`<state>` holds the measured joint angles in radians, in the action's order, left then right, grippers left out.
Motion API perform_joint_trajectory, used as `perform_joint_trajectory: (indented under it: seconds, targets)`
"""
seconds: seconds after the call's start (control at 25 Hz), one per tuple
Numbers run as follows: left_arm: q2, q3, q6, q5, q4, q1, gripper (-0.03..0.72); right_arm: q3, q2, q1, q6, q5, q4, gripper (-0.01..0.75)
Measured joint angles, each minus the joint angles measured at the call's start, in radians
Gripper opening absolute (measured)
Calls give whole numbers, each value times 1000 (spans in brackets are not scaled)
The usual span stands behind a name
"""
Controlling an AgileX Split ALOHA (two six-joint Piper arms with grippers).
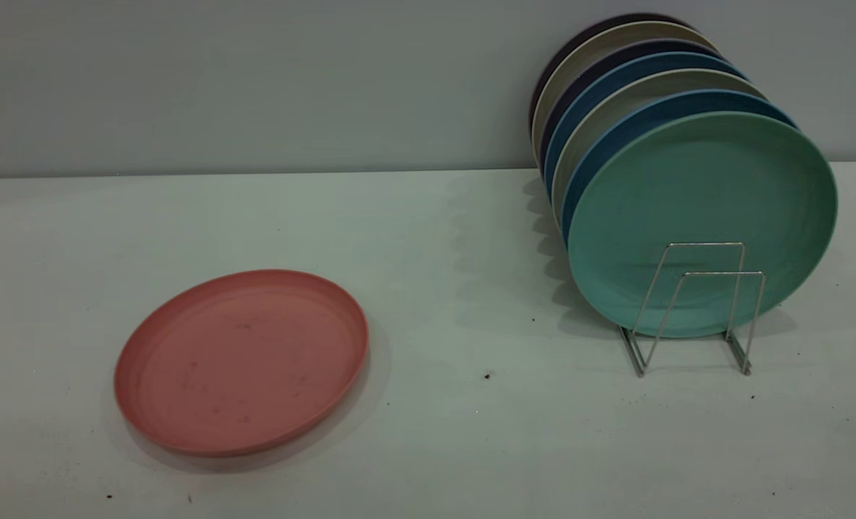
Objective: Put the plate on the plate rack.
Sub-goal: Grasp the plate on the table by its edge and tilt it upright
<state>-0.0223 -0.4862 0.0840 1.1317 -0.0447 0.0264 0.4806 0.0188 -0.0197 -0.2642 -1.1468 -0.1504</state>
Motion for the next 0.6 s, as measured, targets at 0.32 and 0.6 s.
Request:
perform_joint_trajectory:
  seconds: [0.32,0.6]
  targets:
    - [0,0,0,0,0,0,443,0,0,0,0,0,0,415]
    - [0,0,-1,0,0,0,443,0,0,0,0,0,0,415]
